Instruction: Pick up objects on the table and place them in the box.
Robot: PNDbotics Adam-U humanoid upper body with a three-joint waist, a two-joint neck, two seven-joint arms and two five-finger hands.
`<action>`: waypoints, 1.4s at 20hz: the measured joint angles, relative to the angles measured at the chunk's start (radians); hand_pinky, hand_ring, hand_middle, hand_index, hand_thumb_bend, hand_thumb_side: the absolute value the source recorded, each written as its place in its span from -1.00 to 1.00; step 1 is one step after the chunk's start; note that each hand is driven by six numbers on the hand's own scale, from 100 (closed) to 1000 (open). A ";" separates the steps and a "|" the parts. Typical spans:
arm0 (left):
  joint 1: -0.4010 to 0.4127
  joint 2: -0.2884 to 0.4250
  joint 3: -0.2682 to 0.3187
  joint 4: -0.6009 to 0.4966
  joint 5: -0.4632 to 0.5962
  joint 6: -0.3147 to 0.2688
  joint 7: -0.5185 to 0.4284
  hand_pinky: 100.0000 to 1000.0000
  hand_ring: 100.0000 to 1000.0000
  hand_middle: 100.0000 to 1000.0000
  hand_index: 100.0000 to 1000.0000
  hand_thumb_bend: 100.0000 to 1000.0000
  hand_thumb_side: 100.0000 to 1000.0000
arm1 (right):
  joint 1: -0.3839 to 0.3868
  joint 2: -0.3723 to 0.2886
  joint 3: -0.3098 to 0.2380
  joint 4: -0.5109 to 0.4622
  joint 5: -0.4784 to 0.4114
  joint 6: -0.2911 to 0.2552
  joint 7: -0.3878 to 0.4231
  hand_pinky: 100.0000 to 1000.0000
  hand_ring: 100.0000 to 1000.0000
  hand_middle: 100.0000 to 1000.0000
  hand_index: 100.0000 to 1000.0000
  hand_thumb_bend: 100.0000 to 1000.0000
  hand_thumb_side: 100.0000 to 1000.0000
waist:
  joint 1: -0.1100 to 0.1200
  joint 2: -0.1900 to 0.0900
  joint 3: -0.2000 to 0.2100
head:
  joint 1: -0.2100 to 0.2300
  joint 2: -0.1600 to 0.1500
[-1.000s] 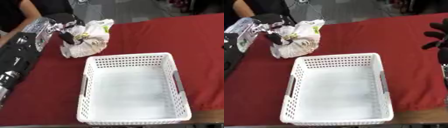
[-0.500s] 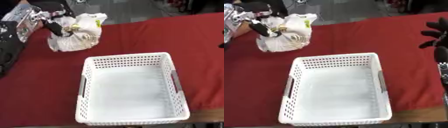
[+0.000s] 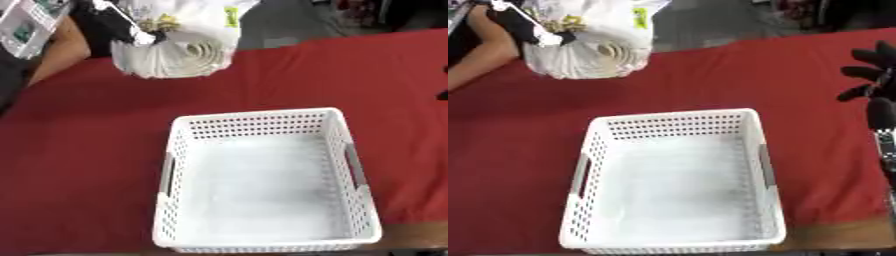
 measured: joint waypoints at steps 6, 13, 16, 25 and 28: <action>-0.040 -0.020 -0.045 -0.146 0.101 0.029 -0.059 -1.00 -1.00 -1.00 -0.84 -1.00 -0.51 | 0.000 0.000 0.000 0.003 0.001 0.000 0.000 0.01 0.51 0.65 1.00 -0.48 0.90 | 0.000 -0.001 0.000 | 0.001 0.000; -0.055 -0.094 -0.101 -0.229 0.171 0.050 -0.119 -1.00 -1.00 -1.00 -0.82 -1.00 -0.51 | 0.000 0.000 0.001 0.005 0.001 -0.001 0.001 0.01 0.51 0.65 0.99 -0.48 0.90 | 0.000 -0.003 -0.012 | 0.004 -0.001; -0.049 -0.119 -0.128 -0.242 0.182 0.051 -0.145 -1.00 -1.00 -1.00 -0.82 -1.00 -0.51 | 0.000 0.000 0.001 0.005 0.001 -0.002 0.003 0.01 0.51 0.65 0.99 -0.48 0.90 | 0.000 -0.003 -0.014 | 0.007 -0.001; -0.007 -0.155 -0.185 -0.249 0.200 0.057 -0.196 -0.91 -1.00 -0.97 -0.70 -1.00 -0.44 | 0.000 0.001 0.001 0.005 0.001 -0.004 0.005 0.01 0.51 0.65 0.99 -0.48 0.90 | 0.000 -0.003 -0.016 | 0.010 -0.008; 0.014 -0.161 -0.201 -0.234 0.194 0.054 -0.218 -0.09 -0.14 0.07 0.27 -0.58 0.28 | 0.000 0.001 0.001 0.005 0.001 -0.004 0.005 0.01 0.51 0.65 0.99 -0.48 0.91 | 0.000 -0.003 -0.017 | 0.010 -0.009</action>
